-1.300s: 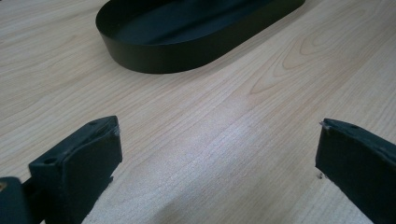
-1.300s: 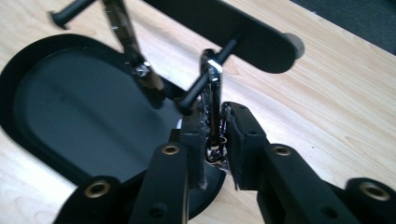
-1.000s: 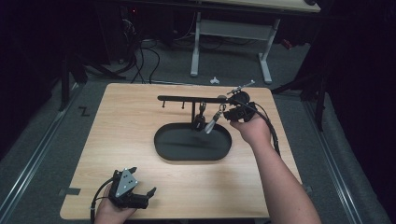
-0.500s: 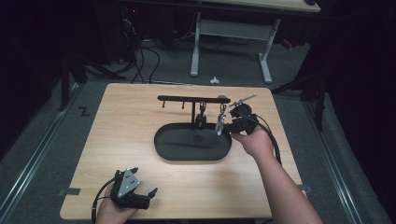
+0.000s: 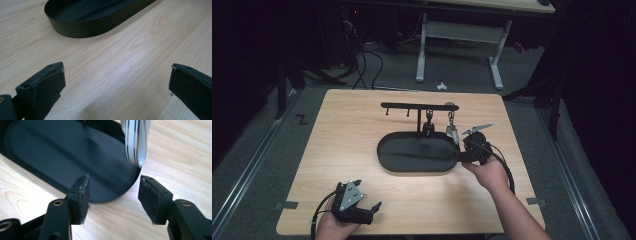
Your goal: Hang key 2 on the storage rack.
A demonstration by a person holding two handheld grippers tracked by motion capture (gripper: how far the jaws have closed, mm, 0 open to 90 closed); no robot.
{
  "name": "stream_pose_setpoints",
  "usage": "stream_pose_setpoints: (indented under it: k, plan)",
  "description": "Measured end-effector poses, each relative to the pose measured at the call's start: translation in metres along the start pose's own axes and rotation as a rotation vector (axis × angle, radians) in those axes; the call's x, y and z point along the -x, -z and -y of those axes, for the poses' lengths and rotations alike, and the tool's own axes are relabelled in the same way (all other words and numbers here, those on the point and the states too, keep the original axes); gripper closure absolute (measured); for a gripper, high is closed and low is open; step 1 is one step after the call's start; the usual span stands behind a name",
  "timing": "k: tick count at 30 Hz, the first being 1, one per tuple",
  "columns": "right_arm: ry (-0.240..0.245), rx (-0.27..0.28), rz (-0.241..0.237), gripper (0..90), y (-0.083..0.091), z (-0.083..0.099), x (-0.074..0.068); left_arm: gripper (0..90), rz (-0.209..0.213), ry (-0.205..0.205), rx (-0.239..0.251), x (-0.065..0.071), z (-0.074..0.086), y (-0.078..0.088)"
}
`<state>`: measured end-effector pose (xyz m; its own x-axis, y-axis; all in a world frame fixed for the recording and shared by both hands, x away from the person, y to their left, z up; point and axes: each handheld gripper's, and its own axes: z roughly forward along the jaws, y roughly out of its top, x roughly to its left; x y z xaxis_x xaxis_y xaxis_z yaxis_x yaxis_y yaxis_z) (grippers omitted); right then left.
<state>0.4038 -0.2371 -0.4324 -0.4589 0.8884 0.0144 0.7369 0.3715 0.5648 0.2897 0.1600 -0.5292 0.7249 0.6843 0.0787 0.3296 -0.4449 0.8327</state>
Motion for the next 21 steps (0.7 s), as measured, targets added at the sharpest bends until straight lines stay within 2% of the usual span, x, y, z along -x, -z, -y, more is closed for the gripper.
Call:
stream_pose_setpoints:
  k: [3, 10, 16, 21]
  plan:
    - [-0.017, 0.025, -0.016, 41.4, 0.000, 0.015, 0.002, 1.1, 0.005, -0.002, -0.002, 0.001, 0.000, 0.000]
    - [-0.040, 0.064, -0.019, 38.6, -0.001, 0.051, 0.004, 1.2, 0.006, -0.013, -0.012, 0.003, -0.001, -0.002]
    - [-0.047, 0.109, -0.007, 34.6, -0.001, 0.077, 0.003, 1.3, 0.000, -0.014, -0.016, 0.004, -0.001, -0.003]
    - [-0.046, 0.147, 0.004, 35.4, -0.005, 0.102, -0.001, 1.3, -0.002, -0.012, -0.014, 0.006, -0.001, -0.002]
